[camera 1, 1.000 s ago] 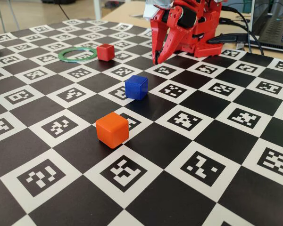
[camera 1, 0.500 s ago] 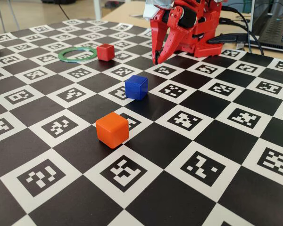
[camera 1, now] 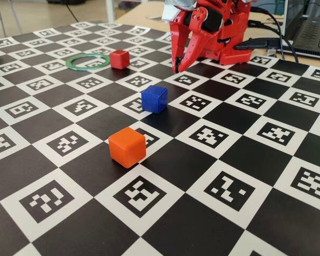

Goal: Grab the red cube then put it in the green circle then put the blue cube on top and finally the orange cube on top

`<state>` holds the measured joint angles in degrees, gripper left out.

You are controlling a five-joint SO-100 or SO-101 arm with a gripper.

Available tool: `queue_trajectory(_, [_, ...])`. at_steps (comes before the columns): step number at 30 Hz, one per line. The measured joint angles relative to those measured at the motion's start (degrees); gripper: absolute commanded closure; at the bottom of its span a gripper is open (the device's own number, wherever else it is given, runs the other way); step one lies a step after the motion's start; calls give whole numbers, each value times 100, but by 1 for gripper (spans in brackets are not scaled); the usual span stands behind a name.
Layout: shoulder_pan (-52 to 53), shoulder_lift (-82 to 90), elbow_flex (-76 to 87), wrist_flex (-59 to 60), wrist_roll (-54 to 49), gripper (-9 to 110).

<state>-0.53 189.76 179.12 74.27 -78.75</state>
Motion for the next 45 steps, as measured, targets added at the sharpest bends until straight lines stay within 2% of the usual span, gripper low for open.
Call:
queue_trajectory(34, [-88, 0, 0, -9, 9, 107])
queue_trajectory(40, [-132, -642, -281, -281, 580, 107])
queue_trajectory(45, [-141, -2145, -1723, -299, 1371, 107])
